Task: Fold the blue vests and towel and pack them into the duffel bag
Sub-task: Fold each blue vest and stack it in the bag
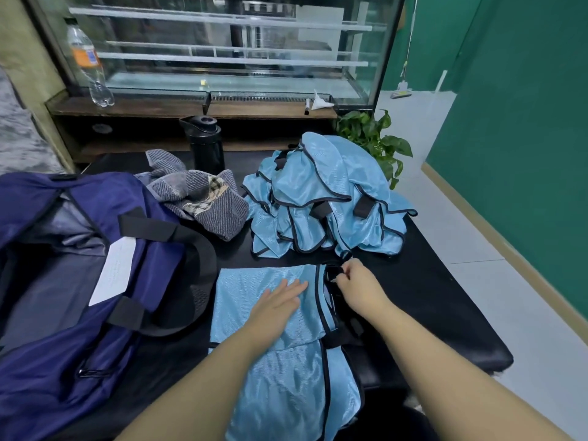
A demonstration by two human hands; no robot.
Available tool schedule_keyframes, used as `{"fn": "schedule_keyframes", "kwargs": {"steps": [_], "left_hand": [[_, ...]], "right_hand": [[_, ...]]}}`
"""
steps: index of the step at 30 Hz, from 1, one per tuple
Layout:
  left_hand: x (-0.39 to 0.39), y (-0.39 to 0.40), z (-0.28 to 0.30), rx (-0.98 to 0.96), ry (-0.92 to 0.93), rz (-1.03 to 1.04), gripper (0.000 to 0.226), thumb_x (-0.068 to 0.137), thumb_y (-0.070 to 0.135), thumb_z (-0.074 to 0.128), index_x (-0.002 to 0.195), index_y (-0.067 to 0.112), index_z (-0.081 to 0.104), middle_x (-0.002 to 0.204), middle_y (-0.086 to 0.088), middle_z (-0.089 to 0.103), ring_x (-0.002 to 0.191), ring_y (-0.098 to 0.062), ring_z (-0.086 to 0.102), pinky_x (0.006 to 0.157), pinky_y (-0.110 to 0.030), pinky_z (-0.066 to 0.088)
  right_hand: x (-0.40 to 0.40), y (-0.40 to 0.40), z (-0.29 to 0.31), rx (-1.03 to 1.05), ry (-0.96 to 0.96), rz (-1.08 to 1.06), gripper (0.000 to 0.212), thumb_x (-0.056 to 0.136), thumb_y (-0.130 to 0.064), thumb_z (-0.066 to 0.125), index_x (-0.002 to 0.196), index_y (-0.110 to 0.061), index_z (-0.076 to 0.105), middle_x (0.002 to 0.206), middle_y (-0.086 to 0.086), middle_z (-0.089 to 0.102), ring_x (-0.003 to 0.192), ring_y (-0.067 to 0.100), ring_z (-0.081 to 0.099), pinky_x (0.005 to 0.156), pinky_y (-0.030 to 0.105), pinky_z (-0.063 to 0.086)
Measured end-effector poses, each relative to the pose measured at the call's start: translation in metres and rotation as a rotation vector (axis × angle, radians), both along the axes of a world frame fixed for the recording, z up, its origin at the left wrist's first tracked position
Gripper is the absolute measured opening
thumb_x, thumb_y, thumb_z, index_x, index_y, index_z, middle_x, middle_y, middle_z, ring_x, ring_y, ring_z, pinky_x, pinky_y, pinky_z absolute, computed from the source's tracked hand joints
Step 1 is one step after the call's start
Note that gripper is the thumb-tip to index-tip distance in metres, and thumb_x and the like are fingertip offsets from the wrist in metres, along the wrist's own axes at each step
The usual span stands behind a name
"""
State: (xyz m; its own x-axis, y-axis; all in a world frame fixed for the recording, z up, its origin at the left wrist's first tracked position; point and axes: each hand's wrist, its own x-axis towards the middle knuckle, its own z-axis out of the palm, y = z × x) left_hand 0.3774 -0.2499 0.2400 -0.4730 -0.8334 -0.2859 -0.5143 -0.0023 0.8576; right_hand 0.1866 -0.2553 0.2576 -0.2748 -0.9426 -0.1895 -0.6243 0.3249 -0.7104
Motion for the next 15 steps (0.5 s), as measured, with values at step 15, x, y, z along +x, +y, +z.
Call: {"fn": "schedule_keyframes", "kwargs": {"steps": [15], "left_hand": [[-0.009,-0.004,0.019,-0.112,-0.372,-0.246,0.043,0.104,0.023,0.026,0.129,0.049,0.050,0.159,0.012,0.000,0.146,-0.016,-0.015,0.116,-0.039,-0.009]], "right_hand": [[-0.033,0.002,0.014,0.000,0.302,0.271,0.017,0.087,-0.012,0.060,0.098,-0.023,0.066,0.119,-0.003,0.053,0.124,0.023,0.043,0.098,0.025,0.037]]}}
